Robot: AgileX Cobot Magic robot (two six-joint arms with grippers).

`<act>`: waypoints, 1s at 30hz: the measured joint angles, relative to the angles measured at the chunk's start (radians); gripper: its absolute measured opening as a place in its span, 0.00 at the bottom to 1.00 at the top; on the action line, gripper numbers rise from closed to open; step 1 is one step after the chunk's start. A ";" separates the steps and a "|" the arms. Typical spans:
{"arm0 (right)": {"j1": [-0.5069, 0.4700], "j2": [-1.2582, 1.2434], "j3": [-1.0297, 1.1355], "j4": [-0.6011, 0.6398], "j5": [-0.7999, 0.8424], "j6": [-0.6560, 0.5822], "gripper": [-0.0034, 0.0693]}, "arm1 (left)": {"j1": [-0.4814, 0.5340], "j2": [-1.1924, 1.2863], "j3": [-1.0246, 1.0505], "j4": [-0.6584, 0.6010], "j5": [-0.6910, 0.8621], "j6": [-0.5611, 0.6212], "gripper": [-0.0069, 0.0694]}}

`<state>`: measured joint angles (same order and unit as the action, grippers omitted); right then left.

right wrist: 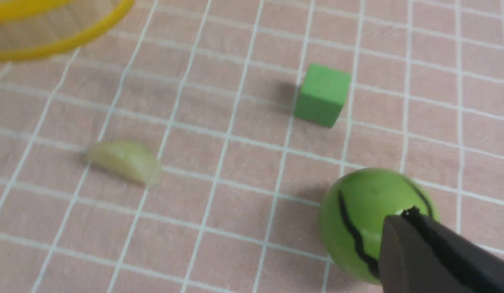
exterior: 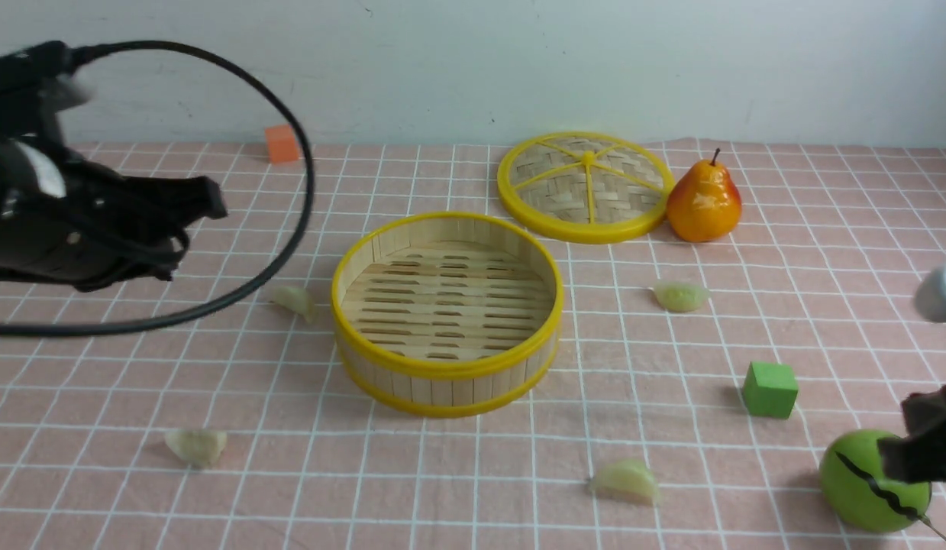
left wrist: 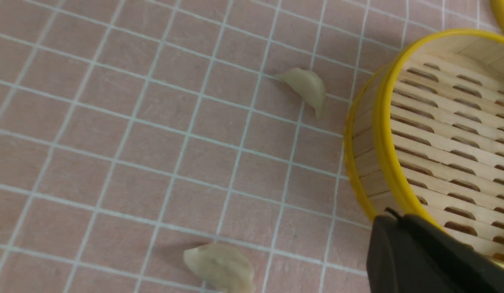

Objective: Put the dumplings into the steamer on the table with the pink tablecloth.
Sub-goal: 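Reach for and grasp a dumpling on the table with the left gripper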

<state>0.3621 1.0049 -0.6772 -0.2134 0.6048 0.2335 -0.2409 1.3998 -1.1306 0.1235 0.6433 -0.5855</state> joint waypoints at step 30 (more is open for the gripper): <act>0.083 0.065 -0.007 0.104 -0.098 -0.106 0.06 | 0.047 0.835 -0.673 -0.021 0.161 -0.020 0.47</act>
<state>0.4448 1.0699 -0.6837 -0.1097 0.5068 0.1272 -0.1938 2.2352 -1.8034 0.1026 0.8044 -0.6059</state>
